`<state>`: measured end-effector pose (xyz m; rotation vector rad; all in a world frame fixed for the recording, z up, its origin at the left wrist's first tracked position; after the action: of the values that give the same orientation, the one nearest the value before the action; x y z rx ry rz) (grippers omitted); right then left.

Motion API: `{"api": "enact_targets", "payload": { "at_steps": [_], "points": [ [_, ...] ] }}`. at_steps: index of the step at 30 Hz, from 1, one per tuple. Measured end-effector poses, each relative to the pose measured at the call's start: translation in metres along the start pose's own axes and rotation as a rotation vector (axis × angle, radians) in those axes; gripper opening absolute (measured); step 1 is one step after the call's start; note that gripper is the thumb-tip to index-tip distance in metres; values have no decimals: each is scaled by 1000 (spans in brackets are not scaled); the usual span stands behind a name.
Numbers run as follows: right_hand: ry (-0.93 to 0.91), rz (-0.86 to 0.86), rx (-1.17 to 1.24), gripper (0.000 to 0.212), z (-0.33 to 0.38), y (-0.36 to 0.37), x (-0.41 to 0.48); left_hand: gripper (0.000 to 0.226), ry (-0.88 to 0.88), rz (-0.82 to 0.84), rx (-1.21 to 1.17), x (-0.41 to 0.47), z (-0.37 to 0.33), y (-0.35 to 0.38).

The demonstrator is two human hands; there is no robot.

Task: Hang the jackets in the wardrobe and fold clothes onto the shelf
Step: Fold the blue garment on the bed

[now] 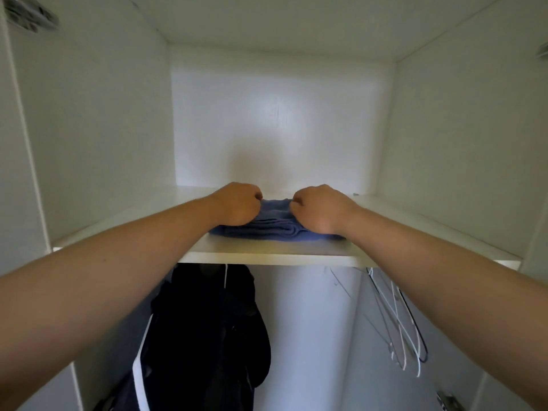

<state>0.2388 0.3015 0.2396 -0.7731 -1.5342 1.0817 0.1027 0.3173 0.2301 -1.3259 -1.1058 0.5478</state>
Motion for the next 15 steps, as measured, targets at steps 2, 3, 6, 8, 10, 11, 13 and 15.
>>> {"api": "enact_targets", "payload": {
  "at_steps": [2,3,6,8,10,11,13,15],
  "points": [
    [-63,158,-162,37,19,28,-3,48,-41,158,76,4,5,35],
    [-71,228,-193,37,24,39,-5,54,-61,230,109,5,9,50],
    [-65,242,-227,38,25,47,5,61,-124,301,129,12,23,64],
    [-31,245,-227,37,20,53,18,64,-162,319,130,22,33,65],
    [-5,256,-238,36,15,64,37,66,-178,340,117,36,43,66],
    [1,268,-258,35,12,70,47,66,-181,348,110,45,47,68],
    [8,314,-279,34,6,84,69,65,-184,355,100,70,59,74],
    [47,350,-277,34,-4,98,96,65,-179,362,94,97,70,82]
  ]
}}
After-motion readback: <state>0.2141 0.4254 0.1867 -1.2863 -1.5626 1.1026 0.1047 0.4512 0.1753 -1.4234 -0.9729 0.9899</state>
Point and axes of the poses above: each hand's wrist, its own x-axis towards the middle knuckle, its own y-axis out of the palm, z = x × y, the point moved 10 cm from there along x, towards the middle knuckle, and after that the axes turned 10 degrees about y, right-handed, at the moved point
